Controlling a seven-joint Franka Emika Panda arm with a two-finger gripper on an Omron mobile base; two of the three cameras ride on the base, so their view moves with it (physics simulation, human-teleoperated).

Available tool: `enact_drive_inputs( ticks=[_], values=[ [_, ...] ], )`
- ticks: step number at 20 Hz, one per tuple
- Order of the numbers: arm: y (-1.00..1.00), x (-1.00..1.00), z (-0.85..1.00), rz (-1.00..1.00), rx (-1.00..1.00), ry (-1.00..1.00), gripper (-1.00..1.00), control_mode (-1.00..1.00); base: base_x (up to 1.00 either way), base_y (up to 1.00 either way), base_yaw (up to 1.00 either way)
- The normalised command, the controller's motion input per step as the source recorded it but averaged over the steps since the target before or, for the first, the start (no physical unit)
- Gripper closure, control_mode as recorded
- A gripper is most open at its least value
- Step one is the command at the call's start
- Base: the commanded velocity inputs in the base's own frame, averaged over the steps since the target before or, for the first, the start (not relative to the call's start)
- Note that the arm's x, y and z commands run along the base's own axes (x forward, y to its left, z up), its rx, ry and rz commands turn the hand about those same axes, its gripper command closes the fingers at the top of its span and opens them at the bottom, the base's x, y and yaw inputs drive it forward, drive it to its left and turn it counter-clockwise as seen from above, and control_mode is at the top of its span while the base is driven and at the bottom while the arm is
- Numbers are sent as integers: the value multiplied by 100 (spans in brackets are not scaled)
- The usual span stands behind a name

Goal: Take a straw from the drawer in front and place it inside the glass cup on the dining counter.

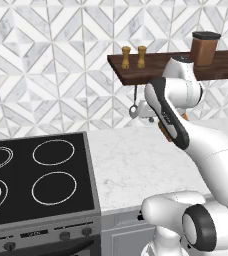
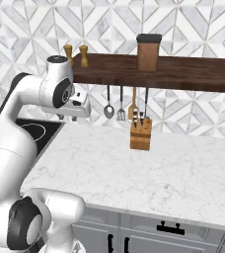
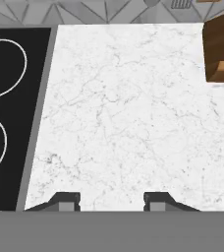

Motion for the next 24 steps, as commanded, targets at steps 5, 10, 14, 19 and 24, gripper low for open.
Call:
enact_drive_inputs(
  ticks=[5,10,14,19,24],
  values=[
    [0,-52,-17,0,0,-1,-100,-100,0,0,0],
    [-6,-100,-60,0,0,-9,-100,-100,0,0,0],
    [0,-71,-60,-1,1,-6,-100,-100,0,0,0],
    [0,-37,-44,-2,3,0,-100,-100,0,0,0],
    [0,-5,-4,0,1,0,-100,100,-22,-7,-1]
  ],
)
